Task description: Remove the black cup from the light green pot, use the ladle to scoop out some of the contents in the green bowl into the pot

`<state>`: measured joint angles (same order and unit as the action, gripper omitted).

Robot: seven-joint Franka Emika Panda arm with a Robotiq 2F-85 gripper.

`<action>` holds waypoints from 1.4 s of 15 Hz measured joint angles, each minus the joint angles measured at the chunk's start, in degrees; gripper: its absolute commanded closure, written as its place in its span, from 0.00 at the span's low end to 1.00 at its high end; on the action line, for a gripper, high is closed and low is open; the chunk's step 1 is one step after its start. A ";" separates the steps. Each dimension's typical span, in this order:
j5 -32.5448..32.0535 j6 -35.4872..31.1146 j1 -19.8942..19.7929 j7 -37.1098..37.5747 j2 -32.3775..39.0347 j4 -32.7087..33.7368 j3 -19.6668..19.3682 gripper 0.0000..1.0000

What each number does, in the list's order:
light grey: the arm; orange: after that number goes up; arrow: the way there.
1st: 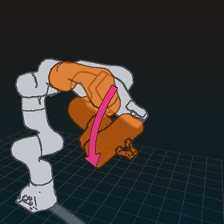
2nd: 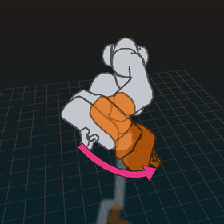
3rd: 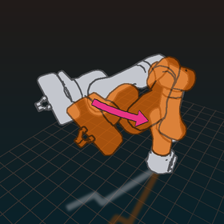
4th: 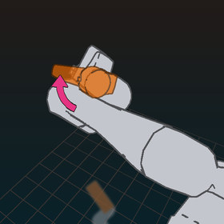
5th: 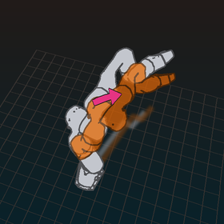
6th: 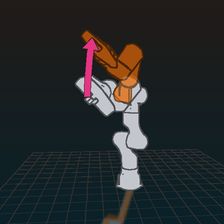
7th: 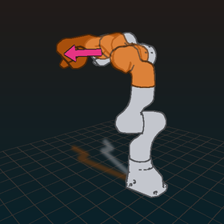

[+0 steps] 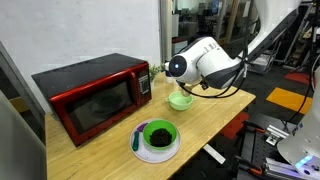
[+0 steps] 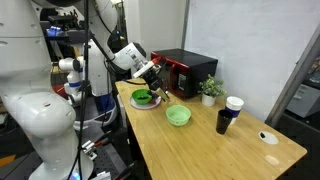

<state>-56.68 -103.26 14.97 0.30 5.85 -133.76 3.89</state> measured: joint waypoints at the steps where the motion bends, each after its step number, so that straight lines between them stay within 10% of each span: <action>1: 0.03 0.08 -0.25 -0.28 0.15 0.24 0.19 0.78; 21: -1.39 6.88 -0.14 -4.49 0.63 2.49 4.93 0.94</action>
<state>-58.06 -96.38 14.83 -4.19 6.48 -131.27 8.82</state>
